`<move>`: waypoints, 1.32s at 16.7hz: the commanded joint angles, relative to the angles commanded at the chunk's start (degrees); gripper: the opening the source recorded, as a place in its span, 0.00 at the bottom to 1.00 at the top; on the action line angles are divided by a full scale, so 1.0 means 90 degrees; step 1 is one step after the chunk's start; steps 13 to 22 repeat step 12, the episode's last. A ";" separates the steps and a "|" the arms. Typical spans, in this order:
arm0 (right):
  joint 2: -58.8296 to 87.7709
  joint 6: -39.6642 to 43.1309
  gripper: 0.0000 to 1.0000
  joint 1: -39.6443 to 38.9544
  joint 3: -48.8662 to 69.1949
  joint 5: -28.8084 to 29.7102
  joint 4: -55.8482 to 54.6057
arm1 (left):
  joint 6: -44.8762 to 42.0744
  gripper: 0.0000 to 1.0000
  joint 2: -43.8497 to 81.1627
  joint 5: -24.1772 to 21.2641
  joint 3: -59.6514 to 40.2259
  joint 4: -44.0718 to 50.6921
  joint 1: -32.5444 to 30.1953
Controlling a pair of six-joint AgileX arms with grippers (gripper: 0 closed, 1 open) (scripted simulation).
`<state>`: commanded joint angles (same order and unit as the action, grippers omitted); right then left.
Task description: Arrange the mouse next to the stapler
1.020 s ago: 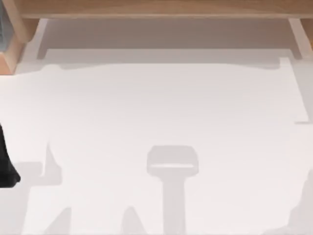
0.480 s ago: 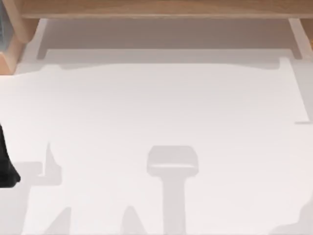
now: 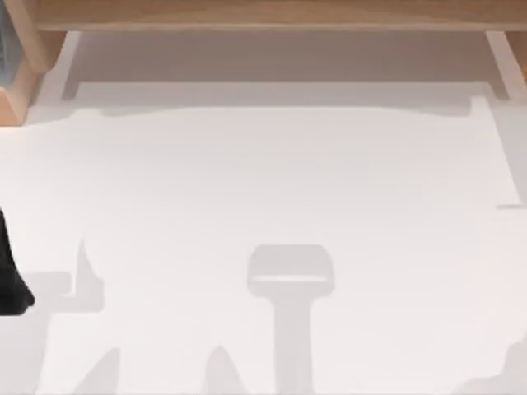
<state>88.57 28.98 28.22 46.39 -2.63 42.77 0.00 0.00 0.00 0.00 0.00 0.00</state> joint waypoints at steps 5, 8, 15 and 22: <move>0.0000 0.0000 0.90 0.0000 0.0000 0.0000 0.0000 | 0.0000 1.00 0.0000 0.0000 0.0000 0.0000 0.0000; 0.0000 0.0000 1.00 0.0000 0.0000 0.0000 0.0000 | 0.0000 1.00 0.0000 0.0000 0.0000 0.0000 0.0000; 0.0000 0.0000 1.00 0.0000 0.0000 0.0000 0.0000 | 0.0000 1.00 0.0000 0.0000 0.0000 0.0000 0.0000; 0.0000 0.0000 1.00 0.0000 0.0000 0.0000 0.0000 | 0.0000 1.00 0.0000 0.0000 0.0000 0.0000 0.0000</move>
